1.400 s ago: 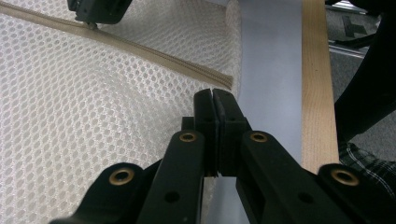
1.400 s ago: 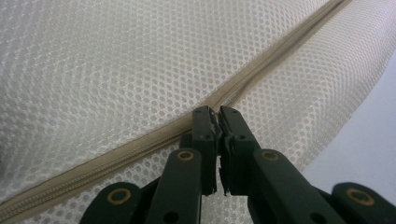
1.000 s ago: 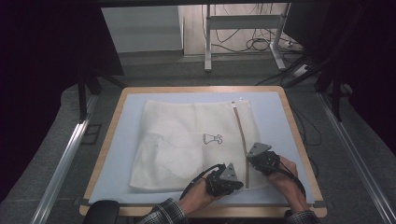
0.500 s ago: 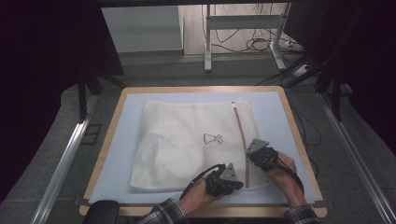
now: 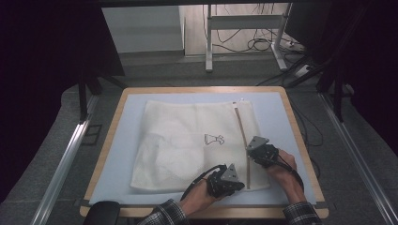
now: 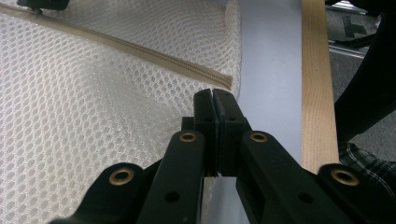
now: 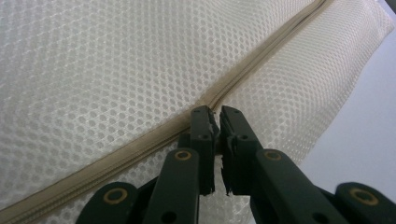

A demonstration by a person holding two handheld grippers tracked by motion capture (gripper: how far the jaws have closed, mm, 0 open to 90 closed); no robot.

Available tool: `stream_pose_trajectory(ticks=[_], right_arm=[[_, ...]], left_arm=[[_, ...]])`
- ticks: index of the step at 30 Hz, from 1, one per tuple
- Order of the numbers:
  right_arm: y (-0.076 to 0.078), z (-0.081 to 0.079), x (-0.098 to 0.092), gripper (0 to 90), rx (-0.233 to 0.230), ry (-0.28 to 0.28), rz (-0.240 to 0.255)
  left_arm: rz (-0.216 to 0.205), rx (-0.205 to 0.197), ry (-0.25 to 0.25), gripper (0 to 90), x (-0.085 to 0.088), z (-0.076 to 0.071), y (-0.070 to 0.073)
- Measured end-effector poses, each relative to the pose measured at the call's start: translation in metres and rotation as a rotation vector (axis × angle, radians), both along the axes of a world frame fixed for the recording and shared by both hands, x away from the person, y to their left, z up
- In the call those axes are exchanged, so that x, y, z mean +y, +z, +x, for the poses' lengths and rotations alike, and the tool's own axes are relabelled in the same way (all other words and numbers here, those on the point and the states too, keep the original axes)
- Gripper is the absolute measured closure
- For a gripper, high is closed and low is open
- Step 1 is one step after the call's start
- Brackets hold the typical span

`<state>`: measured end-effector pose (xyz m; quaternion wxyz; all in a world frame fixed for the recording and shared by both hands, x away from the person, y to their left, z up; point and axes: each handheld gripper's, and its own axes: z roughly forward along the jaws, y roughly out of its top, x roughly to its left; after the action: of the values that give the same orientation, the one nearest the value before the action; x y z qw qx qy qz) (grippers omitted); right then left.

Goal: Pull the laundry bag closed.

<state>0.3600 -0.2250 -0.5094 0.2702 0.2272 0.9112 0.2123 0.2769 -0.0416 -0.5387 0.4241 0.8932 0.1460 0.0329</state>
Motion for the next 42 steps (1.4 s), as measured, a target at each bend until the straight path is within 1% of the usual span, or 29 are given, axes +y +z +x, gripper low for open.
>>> stream_pose_trajectory(ticks=[5,10,15,20,32,35,42], right_arm=[[0.0,0.004,0.001,82.9,0.001,-0.004,0.0],[-0.001,0.009,0.002,83.0,-0.011,-0.007,-0.004],[-0.001,0.013,0.002,82.9,-0.014,-0.009,-0.011],[-0.002,0.018,0.002,82.9,-0.018,-0.015,-0.006],[-0.002,0.03,0.003,82.9,-0.021,-0.024,-0.008],[-0.002,0.033,0.004,82.9,-0.029,-0.027,-0.013],[-0.002,0.037,0.005,83.0,-0.029,-0.035,-0.012]], left_arm=[[-0.004,0.003,0.002,89.0,0.0,0.0,0.0],[-0.005,0.006,0.004,89.0,0.0,0.0,0.0],[-0.008,0.01,0.004,89.0,0.0,0.0,0.0],[-0.011,0.009,0.005,89.0,0.0,0.0,-0.001],[-0.005,0.005,0.002,89.0,0.0,0.0,0.0],[-0.004,0.003,0.001,89.0,0.0,0.0,0.0],[-0.003,0.004,0.0,88.9,0.0,0.0,0.0]])
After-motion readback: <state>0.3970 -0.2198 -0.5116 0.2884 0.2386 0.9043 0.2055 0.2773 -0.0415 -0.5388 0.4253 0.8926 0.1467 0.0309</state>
